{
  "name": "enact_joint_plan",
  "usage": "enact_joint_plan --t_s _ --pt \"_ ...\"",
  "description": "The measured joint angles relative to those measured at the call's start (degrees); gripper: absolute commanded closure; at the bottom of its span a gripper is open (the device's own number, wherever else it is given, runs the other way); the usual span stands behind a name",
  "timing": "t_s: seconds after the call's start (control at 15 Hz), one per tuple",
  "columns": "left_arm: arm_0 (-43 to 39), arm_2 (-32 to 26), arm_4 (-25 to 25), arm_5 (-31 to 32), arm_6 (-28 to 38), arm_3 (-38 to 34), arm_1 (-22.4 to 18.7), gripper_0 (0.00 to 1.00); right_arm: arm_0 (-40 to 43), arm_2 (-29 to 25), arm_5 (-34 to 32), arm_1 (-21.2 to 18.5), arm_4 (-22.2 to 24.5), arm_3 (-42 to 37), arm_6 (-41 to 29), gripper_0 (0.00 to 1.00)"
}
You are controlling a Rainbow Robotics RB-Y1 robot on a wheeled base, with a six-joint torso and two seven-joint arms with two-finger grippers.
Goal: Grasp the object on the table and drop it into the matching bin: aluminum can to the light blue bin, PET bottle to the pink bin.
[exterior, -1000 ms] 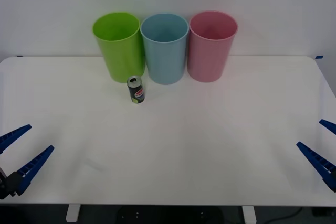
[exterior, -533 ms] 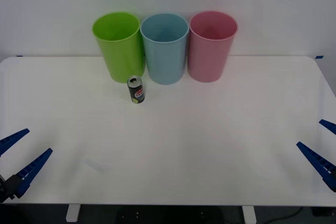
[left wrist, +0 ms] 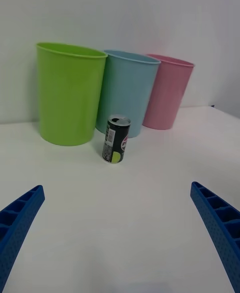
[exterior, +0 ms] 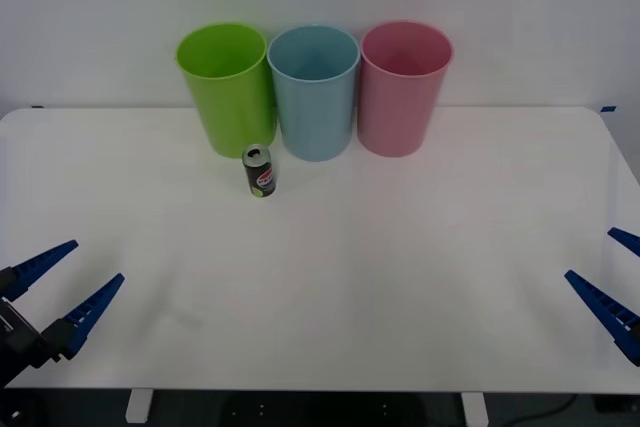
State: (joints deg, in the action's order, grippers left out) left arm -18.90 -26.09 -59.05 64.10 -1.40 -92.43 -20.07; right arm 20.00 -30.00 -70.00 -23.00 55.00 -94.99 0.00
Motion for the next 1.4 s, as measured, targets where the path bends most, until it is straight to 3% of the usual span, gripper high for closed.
enact_joint_plan --t_s 0.73,1.4 --pt "10.1 -0.1 -17.4 -4.5 1.4 1.1 9.8 0.00 0.0 0.0 0.0 0.0 0.0 0.0 0.0 0.00" --pt "22.6 3.6 -19.6 -8.8 -1.1 15.7 10.2 0.00 0.0 0.0 0.0 0.0 0.0 0.0 0.0 0.00"
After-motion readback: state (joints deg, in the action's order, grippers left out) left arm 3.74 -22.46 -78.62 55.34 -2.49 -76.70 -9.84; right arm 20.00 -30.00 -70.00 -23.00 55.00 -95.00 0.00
